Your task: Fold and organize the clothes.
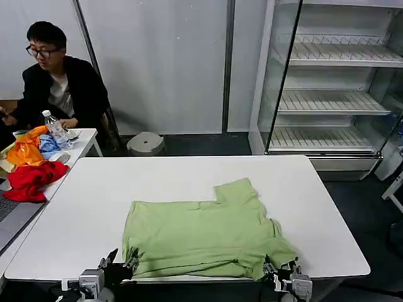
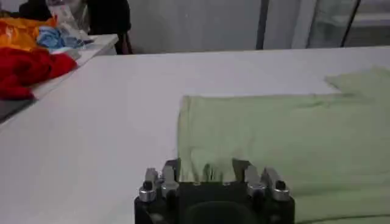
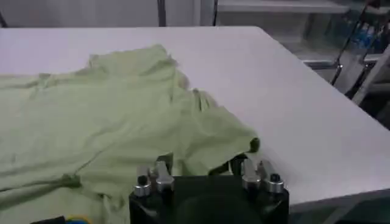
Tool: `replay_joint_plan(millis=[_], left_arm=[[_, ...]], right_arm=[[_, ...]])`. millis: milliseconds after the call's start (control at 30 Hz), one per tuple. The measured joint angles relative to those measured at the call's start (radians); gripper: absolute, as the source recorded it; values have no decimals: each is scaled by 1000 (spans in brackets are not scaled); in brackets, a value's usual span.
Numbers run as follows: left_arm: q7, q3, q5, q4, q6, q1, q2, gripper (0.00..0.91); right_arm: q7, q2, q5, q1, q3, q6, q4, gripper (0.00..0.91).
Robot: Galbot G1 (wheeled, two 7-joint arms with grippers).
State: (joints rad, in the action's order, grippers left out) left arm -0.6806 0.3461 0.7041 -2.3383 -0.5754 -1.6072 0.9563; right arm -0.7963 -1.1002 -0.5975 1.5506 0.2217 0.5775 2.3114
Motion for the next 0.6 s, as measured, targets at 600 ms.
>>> replay_joint_plan(millis=[600], left_arm=[[25,17,-14,7,-2,92,7,907]], right_arm=[[58,51,13,-144,35,3,-45,907]])
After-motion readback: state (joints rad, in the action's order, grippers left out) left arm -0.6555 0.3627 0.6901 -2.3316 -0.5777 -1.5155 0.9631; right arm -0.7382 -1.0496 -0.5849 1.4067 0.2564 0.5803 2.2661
